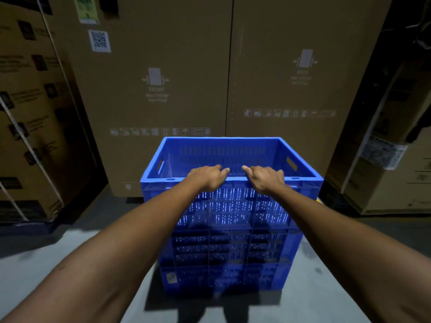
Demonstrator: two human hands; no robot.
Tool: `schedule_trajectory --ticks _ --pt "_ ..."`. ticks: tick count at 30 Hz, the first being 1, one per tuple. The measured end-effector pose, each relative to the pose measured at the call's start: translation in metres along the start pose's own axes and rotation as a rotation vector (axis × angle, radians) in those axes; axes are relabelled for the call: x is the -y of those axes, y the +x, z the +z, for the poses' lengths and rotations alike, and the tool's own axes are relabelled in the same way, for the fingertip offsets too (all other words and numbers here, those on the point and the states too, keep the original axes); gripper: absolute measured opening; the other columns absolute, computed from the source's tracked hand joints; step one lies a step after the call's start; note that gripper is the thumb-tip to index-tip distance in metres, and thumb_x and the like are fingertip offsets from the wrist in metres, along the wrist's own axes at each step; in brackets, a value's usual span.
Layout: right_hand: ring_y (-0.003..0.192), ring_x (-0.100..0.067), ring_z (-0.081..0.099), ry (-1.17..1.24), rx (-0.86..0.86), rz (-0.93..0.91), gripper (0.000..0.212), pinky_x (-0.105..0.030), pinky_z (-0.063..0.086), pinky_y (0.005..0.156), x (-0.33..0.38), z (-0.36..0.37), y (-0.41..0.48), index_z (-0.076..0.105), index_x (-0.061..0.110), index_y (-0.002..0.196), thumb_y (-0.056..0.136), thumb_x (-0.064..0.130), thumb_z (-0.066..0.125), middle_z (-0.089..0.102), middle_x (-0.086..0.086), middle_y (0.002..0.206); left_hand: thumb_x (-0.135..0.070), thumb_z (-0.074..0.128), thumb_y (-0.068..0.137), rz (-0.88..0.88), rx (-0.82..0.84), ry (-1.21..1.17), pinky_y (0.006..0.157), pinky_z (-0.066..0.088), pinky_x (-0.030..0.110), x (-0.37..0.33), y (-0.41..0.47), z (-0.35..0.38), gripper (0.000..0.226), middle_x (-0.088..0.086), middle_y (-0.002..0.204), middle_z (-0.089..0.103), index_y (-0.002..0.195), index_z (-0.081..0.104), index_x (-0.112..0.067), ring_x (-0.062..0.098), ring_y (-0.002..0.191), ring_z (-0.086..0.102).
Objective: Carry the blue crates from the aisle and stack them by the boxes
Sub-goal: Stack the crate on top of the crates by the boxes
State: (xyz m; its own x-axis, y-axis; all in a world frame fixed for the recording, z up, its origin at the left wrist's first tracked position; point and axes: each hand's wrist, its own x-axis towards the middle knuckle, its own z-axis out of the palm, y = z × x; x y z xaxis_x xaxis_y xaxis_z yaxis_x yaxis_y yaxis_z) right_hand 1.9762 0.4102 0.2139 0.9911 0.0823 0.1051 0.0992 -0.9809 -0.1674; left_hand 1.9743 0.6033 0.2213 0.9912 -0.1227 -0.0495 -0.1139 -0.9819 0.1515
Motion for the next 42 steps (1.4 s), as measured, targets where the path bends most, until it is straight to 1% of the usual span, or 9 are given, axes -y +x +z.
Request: schedule_trajectory --ticks 3,5,9,11,15,20,25,33,42 --pt "0.122 -0.037 0.051 0.165 0.176 -0.040 0.069 -0.056 0.036 0.102 -0.008 -0.016 0.009 0.056 0.025 0.117 0.093 0.072 0.012 0.060 -0.006 0.129 -0.070 0.016 0.094 -0.039 0.057 0.197 0.107 0.030 0.063 -0.008 -0.003 -0.029 0.078 0.015 0.156 0.030 0.154 0.020 -0.020 0.039 0.139 0.032" --pt "0.120 -0.041 0.049 0.249 0.197 -0.041 0.065 -0.052 0.036 0.101 -0.002 -0.039 0.008 0.053 0.023 0.117 0.093 0.072 0.016 0.059 -0.013 0.126 -0.066 0.019 0.096 0.016 -0.014 0.296 0.102 0.033 0.063 -0.021 -0.010 -0.065 0.074 0.017 0.152 0.034 0.151 0.025 -0.016 0.040 0.136 0.034" --pt "0.128 -0.040 0.044 0.332 0.093 -0.027 0.076 -0.048 0.032 0.105 0.025 -0.130 0.001 0.045 0.020 0.139 0.092 0.074 0.021 0.054 -0.016 0.136 -0.059 0.026 0.099 0.129 -0.123 0.255 0.093 0.041 0.055 -0.042 -0.029 -0.148 0.062 0.017 0.141 0.043 0.141 0.038 -0.014 0.037 0.128 0.040" --pt "0.129 -0.041 0.044 0.348 0.030 -0.045 0.082 -0.048 0.035 0.107 0.037 -0.189 -0.002 0.042 0.022 0.142 0.087 0.079 0.021 0.053 -0.017 0.137 -0.059 0.027 0.098 0.145 -0.161 0.224 0.092 0.042 0.054 -0.047 -0.040 -0.195 0.062 0.017 0.140 0.043 0.140 0.038 -0.014 0.037 0.127 0.042" --pt "0.128 -0.042 0.044 0.306 -0.061 -0.100 0.069 -0.049 0.038 0.105 0.055 -0.307 -0.015 0.036 0.023 0.146 0.094 0.068 0.030 0.049 -0.019 0.140 -0.056 0.028 0.099 0.200 -0.236 0.213 0.092 0.044 0.052 -0.063 -0.071 -0.308 0.060 0.016 0.143 0.039 0.143 0.035 -0.016 0.035 0.125 0.043" --pt "0.129 -0.036 0.042 0.247 -0.089 -0.142 0.070 -0.050 0.040 0.103 0.080 -0.451 -0.048 0.028 0.025 0.150 0.094 0.068 0.031 0.045 -0.014 0.143 -0.056 0.031 0.099 0.281 -0.357 0.228 0.091 0.046 0.050 -0.092 -0.123 -0.450 0.062 0.015 0.148 0.036 0.147 0.032 -0.016 0.034 0.127 0.042" --pt "0.127 -0.031 0.044 0.243 -0.163 -0.188 0.068 -0.046 0.043 0.098 0.103 -0.558 -0.088 0.027 0.025 0.151 0.096 0.064 0.035 0.046 -0.011 0.141 -0.050 0.035 0.099 0.273 -0.457 0.115 0.096 0.045 0.047 -0.110 -0.174 -0.562 0.059 0.014 0.150 0.036 0.148 0.033 -0.017 0.032 0.130 0.040" --pt "0.122 -0.027 0.047 0.378 -0.386 -0.272 0.066 -0.043 0.047 0.094 0.121 -0.654 -0.131 0.028 0.022 0.152 0.097 0.058 0.040 0.048 -0.009 0.138 -0.055 0.026 0.094 0.248 -0.667 0.227 0.095 0.044 0.049 -0.127 -0.225 -0.645 0.066 0.019 0.145 0.045 0.142 0.045 -0.013 0.035 0.128 0.046" --pt "0.121 -0.015 0.050 0.746 -0.588 -0.362 0.064 -0.035 0.045 0.093 0.094 -0.714 -0.184 0.037 0.024 0.147 0.093 0.058 0.044 0.053 -0.001 0.134 -0.050 0.038 0.096 0.250 -0.855 -0.155 0.101 0.040 0.048 -0.190 -0.289 -0.657 0.055 0.011 0.147 0.040 0.140 0.043 -0.017 0.027 0.133 0.038"
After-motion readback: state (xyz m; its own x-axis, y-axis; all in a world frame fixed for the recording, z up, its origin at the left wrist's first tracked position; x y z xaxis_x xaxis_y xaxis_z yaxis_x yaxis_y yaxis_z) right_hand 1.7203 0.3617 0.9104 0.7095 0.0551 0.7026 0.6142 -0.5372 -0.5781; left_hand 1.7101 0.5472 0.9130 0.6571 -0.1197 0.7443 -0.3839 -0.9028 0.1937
